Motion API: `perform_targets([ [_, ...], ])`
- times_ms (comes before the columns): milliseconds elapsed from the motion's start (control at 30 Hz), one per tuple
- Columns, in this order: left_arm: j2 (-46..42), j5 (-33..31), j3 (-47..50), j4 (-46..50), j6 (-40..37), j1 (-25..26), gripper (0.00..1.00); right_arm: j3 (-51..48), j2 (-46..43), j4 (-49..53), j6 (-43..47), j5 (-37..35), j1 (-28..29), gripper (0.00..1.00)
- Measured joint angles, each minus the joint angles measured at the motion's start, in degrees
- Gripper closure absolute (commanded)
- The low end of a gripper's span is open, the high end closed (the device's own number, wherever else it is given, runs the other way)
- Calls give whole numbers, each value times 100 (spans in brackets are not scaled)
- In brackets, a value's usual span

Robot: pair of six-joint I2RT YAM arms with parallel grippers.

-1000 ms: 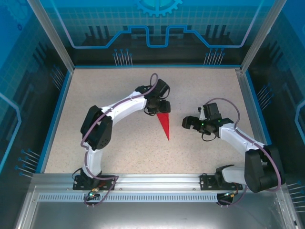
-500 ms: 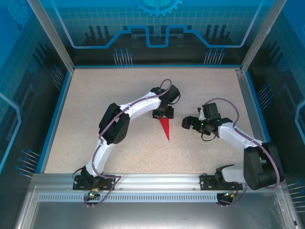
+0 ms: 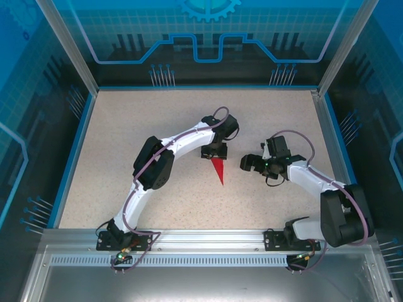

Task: Fold a paper plane with a square sheet of paper (pick it up from the middle)
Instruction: Turn over a paper plane at the center of the table.

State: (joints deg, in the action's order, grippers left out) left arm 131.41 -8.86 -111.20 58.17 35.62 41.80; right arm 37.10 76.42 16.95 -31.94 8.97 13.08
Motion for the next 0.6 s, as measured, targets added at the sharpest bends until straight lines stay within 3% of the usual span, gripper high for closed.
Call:
perform_targets([
  [233, -245, -83, 376, -39, 59, 0, 59, 0, 55, 9, 0, 0, 0, 1],
  [500, -470, -149, 629, -262, 254, 0, 98, 0, 85, 11, 0, 0, 0, 2],
  [600, -525, -164, 726, -352, 247, -17, 100, 0, 85, 9, 0, 0, 0, 2],
])
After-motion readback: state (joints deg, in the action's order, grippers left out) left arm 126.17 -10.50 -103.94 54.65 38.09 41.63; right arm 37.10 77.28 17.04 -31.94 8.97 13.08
